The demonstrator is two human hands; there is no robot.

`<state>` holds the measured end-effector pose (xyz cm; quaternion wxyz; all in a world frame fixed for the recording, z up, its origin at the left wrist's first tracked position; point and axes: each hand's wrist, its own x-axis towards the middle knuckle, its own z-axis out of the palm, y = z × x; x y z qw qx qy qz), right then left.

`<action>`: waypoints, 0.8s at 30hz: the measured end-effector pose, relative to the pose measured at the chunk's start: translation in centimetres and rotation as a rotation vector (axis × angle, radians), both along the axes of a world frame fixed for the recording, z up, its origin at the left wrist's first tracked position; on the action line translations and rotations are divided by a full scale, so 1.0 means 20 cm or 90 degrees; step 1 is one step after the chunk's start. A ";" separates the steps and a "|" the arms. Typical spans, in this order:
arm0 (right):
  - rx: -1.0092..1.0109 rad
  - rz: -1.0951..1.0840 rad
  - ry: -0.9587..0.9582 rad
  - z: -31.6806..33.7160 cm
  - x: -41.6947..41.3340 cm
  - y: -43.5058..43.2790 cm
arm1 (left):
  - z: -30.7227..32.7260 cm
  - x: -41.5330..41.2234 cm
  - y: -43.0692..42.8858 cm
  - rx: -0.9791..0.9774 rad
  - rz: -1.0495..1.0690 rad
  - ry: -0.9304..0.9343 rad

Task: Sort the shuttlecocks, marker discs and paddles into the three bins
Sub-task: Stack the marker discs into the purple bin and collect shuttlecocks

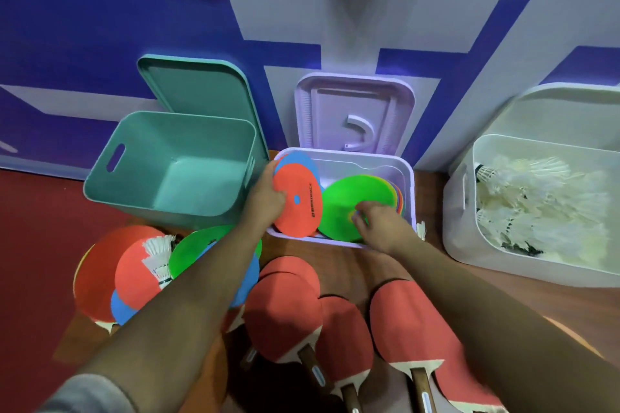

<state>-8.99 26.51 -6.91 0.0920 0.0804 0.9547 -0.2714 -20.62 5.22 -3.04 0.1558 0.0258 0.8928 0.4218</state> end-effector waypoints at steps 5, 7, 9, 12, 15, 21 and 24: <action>0.194 0.081 -0.165 -0.08 -0.02 0.03 | -0.12 -0.03 0.07 -0.135 -0.109 0.084; 0.278 0.080 -0.152 -0.08 -0.01 0.05 | -0.16 -0.04 0.08 -0.174 -0.150 0.099; 0.334 0.071 -0.136 -0.08 -0.01 0.06 | -0.21 -0.05 0.08 -0.180 -0.190 0.128; 0.327 0.060 -0.121 -0.10 -0.01 0.06 | -0.26 -0.08 0.07 -0.124 -0.169 0.119; 0.302 0.044 -0.092 -0.14 0.00 0.05 | -0.27 -0.10 0.07 -0.169 -0.191 0.122; 0.275 0.026 -0.066 -0.15 0.00 0.05 | -0.31 -0.10 0.03 -0.553 -0.365 0.439; 0.278 0.016 0.008 -0.18 0.02 0.05 | -0.39 -0.08 -0.02 -0.563 -0.468 0.472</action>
